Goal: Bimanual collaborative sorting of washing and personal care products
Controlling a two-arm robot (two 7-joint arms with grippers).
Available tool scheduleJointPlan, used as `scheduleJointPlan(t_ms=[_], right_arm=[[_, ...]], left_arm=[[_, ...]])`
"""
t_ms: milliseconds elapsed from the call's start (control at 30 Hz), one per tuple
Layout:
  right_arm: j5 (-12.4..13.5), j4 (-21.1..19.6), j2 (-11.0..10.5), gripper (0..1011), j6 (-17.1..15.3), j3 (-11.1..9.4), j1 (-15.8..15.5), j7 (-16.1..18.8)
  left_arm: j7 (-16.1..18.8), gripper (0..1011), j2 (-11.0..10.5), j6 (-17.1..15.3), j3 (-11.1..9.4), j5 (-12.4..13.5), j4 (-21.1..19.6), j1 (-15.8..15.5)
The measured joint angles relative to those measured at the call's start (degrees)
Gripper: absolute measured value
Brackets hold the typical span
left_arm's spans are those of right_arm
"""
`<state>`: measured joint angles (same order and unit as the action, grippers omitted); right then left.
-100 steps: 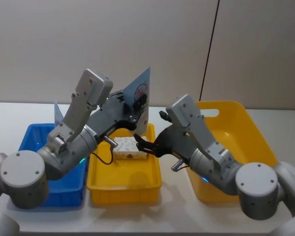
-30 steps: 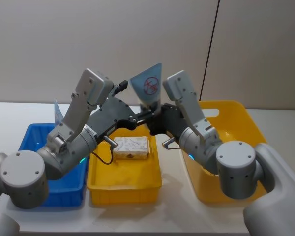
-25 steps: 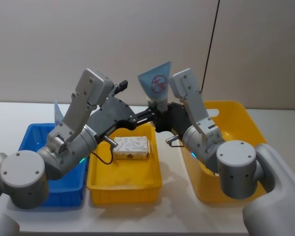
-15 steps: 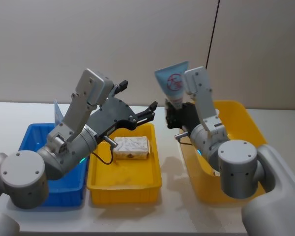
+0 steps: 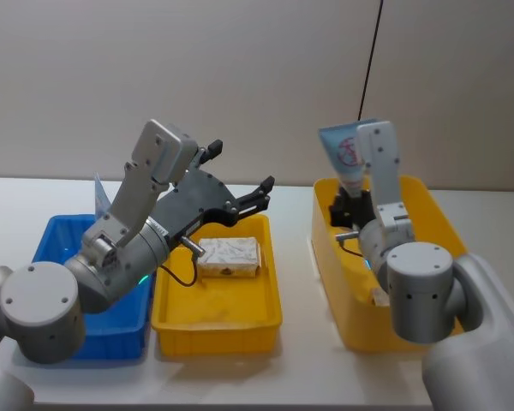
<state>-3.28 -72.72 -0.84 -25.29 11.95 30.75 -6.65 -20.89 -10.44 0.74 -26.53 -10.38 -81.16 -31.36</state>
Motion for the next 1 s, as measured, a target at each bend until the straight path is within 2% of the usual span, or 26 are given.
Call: scheduleJointPlan(t_ms=[100,167,633,667,700,1000], right_arm=[[-0.2,1.0,0.5,159,-1.0,-1.2,0.4,-1.8],[-0.4,1.5,0.7,210,-1.6,-1.8,0.5,-2.9],[-1.3,9.0,2.7,692,-5.9,-8.0,3.8,-11.9],[-1.3,9.0,2.7,692,-5.9,-8.0,3.8,-11.9],[-1.3,9.7,2.9,752,-6.2,-8.5,4.1,-12.5],[-1.5,10.6,3.1,1003,-6.7,-10.6,4.4,-14.4]], left_arm=[[0.0,1001,0.0,0.0,0.0,0.0,0.0,0.0],[0.0,1001,0.0,0.0,0.0,0.0,0.0,0.0],[0.0,1001,0.0,0.0,0.0,0.0,0.0,0.0],[0.0,1001,0.0,0.0,0.0,0.0,0.0,0.0],[0.0,1001,0.0,0.0,0.0,0.0,0.0,0.0],[0.0,1001,0.0,0.0,0.0,0.0,0.0,0.0]])
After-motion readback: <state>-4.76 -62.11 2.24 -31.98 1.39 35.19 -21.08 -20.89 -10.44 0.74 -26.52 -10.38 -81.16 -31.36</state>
